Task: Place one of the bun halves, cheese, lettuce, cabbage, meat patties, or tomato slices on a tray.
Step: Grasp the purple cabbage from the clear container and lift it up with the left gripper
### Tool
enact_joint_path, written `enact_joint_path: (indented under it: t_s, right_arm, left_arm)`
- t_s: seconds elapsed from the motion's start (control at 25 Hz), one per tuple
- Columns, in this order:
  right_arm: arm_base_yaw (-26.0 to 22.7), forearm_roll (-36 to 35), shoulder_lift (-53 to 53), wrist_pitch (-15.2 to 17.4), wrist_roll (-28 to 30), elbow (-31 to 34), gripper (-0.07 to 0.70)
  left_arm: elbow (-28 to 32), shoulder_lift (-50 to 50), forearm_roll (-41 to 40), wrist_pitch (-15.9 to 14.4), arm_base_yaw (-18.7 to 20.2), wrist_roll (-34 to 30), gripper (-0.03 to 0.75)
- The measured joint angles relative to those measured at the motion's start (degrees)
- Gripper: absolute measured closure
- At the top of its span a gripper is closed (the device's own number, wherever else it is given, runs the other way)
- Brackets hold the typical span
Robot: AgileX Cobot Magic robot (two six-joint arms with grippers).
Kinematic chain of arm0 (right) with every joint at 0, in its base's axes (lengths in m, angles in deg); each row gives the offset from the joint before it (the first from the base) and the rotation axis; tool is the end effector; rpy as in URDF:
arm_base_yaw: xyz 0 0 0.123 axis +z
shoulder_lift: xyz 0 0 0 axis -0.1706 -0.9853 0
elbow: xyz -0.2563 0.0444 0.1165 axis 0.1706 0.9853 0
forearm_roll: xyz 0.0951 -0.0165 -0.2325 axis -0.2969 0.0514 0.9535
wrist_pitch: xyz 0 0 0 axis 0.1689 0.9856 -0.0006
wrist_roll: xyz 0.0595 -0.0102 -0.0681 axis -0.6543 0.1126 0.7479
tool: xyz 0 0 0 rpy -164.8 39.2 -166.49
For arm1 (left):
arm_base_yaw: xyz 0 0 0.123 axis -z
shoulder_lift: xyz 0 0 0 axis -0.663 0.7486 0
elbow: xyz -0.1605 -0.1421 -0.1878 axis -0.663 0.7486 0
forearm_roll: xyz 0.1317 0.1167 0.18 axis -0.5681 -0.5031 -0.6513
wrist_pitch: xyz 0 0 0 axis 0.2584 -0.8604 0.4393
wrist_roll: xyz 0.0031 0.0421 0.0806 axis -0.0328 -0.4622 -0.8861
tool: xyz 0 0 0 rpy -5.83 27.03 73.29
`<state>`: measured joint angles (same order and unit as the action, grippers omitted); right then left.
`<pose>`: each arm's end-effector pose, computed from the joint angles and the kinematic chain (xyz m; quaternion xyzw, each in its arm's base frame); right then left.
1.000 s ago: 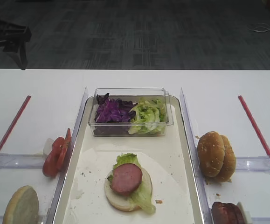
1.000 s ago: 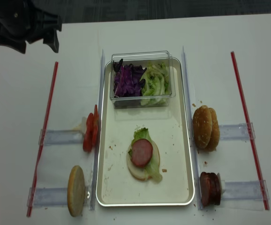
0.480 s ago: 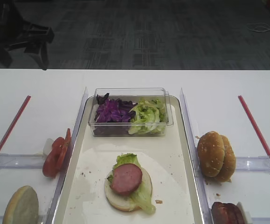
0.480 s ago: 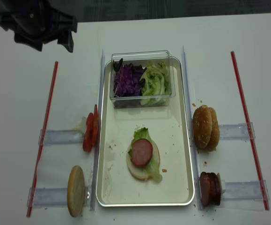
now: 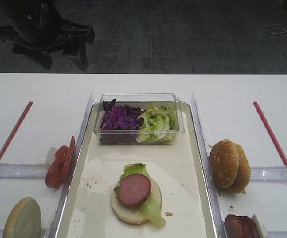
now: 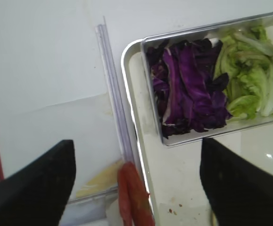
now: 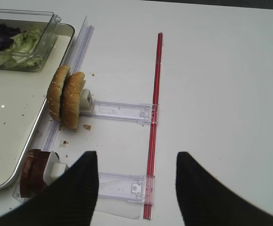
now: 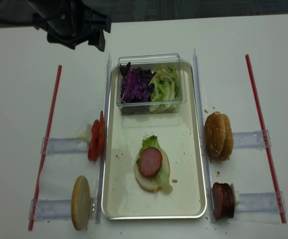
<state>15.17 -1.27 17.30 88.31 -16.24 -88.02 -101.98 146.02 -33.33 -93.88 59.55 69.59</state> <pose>-0.0067 0.0011 0.2640 -0.0530 0.8704 0.0265 0.4888 0.3466 -0.1156 0.3244 0.0678 0.9703 -0.0715 0.2210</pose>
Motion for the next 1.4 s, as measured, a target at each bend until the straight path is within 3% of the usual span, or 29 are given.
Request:
enact_joint_path:
  t_s: [0.72, 1.4]
  right_arm:
    - [0.00, 0.00, 0.00, 0.00, 0.00, 0.00, 0.244]
    - [0.00, 0.00, 0.00, 0.00, 0.24, 0.00, 0.244]
  left_arm:
    - [-8.49, 13.61, 3.00, 1.00, 7.98, 1.43, 0.176]
    - [-10.38, 23.57, 5.71, 4.66, 8.22, 0.31, 0.216]
